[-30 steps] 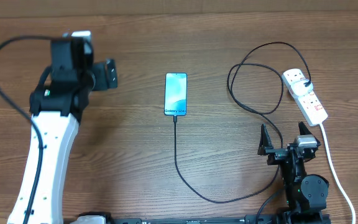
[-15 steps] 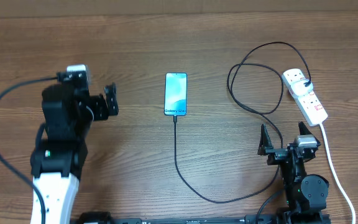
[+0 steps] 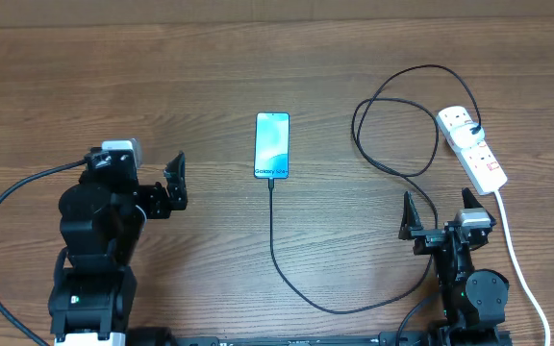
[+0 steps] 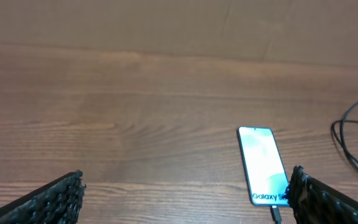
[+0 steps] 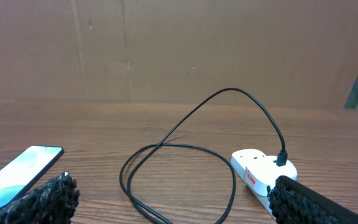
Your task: Plug charger to phone and switch on socket
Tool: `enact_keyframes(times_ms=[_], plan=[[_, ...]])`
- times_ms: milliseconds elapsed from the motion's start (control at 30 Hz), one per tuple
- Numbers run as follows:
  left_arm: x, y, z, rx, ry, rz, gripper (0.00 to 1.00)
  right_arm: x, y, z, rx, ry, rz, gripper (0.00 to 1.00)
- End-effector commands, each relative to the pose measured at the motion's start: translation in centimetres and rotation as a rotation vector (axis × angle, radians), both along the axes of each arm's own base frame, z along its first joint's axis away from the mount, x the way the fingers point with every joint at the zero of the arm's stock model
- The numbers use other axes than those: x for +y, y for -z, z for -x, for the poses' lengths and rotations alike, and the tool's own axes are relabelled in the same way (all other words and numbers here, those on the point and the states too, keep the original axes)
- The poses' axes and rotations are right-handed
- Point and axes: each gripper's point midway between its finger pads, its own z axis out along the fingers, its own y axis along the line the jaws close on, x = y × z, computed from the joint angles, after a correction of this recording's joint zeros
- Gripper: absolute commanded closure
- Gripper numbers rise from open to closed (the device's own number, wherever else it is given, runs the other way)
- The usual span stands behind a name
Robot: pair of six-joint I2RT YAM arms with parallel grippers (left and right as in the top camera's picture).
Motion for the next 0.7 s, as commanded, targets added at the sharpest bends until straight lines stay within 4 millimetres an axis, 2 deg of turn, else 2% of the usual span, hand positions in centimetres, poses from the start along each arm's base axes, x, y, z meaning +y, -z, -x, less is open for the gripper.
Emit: enact_keyframes(times_ms=[0, 467, 667], plan=[[-0.1, 0.5, 0.1, -0.004, 0.017, -0.015, 0.00, 0.1, 0.1, 0.0, -0.006, -0.005, 0.003, 0.00], [-0.2, 0.8, 1.5, -0.272, 0.016, -0.015, 0.00, 0.1, 0.1, 0.0, -0.006, -0.005, 0.003, 0.00], [-0.5, 2.2, 2.2, -0.334, 0.032, -0.008, 0.00, 0.1, 0.1, 0.0, -0.006, -0.005, 0.003, 0.00]])
